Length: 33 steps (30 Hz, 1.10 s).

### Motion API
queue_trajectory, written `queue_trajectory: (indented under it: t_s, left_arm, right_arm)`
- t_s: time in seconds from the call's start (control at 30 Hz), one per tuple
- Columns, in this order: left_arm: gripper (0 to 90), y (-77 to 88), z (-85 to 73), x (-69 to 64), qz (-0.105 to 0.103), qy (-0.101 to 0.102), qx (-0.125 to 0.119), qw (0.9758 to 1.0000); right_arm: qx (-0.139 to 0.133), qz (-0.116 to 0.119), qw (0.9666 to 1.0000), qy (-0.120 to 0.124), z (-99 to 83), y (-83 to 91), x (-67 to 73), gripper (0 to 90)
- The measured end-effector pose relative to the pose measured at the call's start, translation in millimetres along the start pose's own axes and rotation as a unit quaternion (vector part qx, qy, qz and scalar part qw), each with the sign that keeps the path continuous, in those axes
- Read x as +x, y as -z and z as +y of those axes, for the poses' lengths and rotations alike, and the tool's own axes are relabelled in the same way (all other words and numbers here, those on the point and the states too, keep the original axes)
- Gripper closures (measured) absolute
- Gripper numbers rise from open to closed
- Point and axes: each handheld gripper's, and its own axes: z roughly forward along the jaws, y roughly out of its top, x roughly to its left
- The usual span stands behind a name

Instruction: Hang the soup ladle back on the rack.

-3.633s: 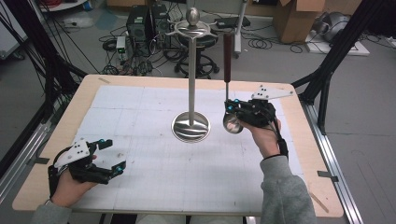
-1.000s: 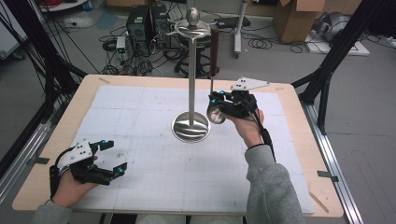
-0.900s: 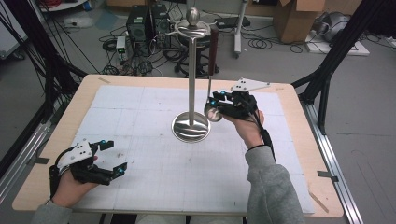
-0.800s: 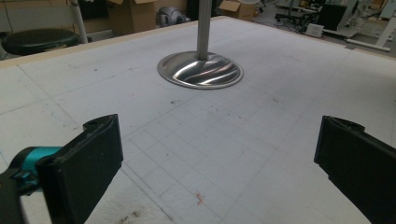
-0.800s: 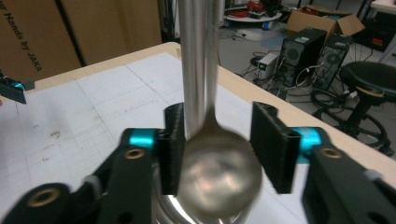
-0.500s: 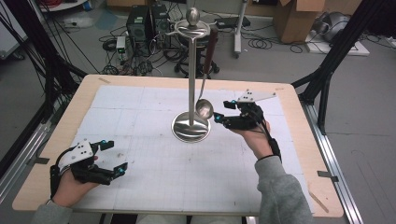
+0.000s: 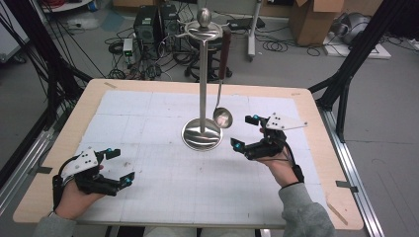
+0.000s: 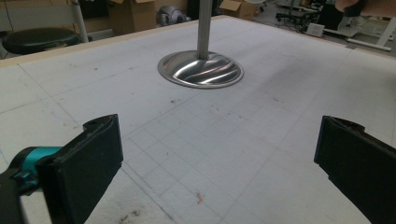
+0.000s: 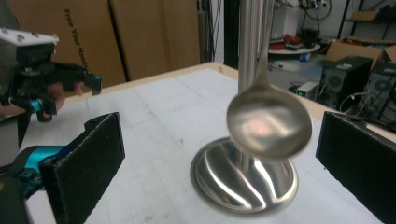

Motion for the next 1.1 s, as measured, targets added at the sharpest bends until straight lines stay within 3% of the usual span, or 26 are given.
queue_trajectory:
  t_s: [0.23,0.4,0.6,0.77,0.9,1.1]
  left_arm:
    - [1.7,0.9,0.6,0.0,-0.003,0.001,-0.004,1.0000]
    - [1.7,1.3,1.3,-0.9,-0.006,0.001,-0.008,1.0000]
    - [1.7,1.5,1.7,-1.0,-0.007,0.000,-0.008,0.9999]
    - [1.7,0.7,1.6,-1.6,-0.006,0.001,-0.006,1.0000]
    - [1.7,0.9,1.6,-1.1,-0.005,0.000,-0.006,1.0000]
    - [1.7,0.0,1.3,-0.7,-0.005,0.001,-0.004,1.0000]
  right_arm:
    - [0.016,-0.016,0.9997,-0.013,-22.3,10.6,1.6,0.1]
    - [0.033,-0.031,0.9989,-0.012,-38.1,19.4,10.5,0.1]
    - [0.006,-0.027,0.9996,-0.009,-47.5,36.3,22.2,0.1]
    - [0.003,-0.029,0.9996,-0.006,-58.1,49.1,25.9,0.1]
    - [0.010,-0.032,0.9991,-0.027,-63.5,55.0,24.6,0.1]
    - [0.007,-0.038,0.9989,-0.026,-67.7,66.9,27.4,0.1]
